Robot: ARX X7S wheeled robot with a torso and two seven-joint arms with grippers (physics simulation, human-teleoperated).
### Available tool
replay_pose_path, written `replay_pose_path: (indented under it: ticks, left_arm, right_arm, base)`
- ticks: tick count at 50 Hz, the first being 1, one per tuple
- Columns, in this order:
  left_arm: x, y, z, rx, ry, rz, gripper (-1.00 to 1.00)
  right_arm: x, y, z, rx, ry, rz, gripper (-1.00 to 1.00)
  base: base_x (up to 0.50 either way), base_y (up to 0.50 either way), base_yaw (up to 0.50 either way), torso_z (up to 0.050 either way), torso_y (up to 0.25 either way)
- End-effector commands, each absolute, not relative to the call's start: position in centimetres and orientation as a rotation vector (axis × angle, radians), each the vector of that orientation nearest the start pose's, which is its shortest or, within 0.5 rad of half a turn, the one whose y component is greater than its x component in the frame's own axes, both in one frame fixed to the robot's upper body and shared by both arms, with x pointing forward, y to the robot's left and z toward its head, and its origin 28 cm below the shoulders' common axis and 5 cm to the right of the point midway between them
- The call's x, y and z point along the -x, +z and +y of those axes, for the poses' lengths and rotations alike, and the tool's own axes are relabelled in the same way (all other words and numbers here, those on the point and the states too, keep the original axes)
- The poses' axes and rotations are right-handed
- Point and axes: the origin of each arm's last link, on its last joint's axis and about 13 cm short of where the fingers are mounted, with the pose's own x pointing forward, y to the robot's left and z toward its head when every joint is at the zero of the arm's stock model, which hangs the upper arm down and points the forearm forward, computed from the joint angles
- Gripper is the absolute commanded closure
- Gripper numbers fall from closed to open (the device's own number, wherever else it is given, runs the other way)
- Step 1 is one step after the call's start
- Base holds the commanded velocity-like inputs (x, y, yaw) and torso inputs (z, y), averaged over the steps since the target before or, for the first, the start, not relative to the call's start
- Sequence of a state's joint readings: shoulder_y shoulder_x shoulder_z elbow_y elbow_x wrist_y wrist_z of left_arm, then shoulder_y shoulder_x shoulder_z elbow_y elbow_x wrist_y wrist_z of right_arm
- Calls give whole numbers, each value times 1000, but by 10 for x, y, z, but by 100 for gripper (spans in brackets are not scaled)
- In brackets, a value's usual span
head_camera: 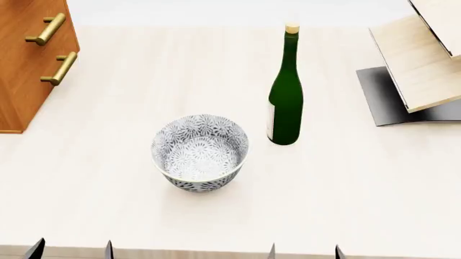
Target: Put the wine bottle on the wine rack.
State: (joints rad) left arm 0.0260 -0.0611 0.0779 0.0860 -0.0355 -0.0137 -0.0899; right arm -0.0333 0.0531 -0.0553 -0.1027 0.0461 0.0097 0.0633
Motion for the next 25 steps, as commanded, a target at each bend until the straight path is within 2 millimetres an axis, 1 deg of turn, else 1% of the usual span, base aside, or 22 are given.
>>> replay_pose_path:
  ticks: [1,2,9,15,16,21,25]
  left_arm:
    - [-191,47,200,-57,8,-156,-100]
    - [-187,53,199,-66,12,-185,-100]
    - [-172,74,201,-43,22,-293,-100]
    - [-164,85,201,-22,12,-362,-100]
    - [-162,86,202,-27,22,-372,-100]
    - [-153,95,201,-43,31,-441,-100]
    - [-150,96,200,-43,30,-483,-100]
  right_arm:
    - [-191,48,-96,-2,18,-149,-100]
    - [-188,52,-96,-6,26,-175,-100]
    - [-167,78,-95,-20,45,-313,-100]
    - [-161,85,-95,-28,38,-366,-100]
    - [-160,86,-95,-14,32,-396,-100]
    - [-149,97,-95,-50,51,-494,-100]
    - [-142,103,-95,-57,50,-556,-100]
  base:
    - [0,0,0,0,0]
    - [0,0,0,0,0]
    - [0,0,0,0,0]
    - [0,0,0,0,0]
    - [0,0,0,0,0]
    - [0,0,0,0,0]
    - [0,0,0,0,0]
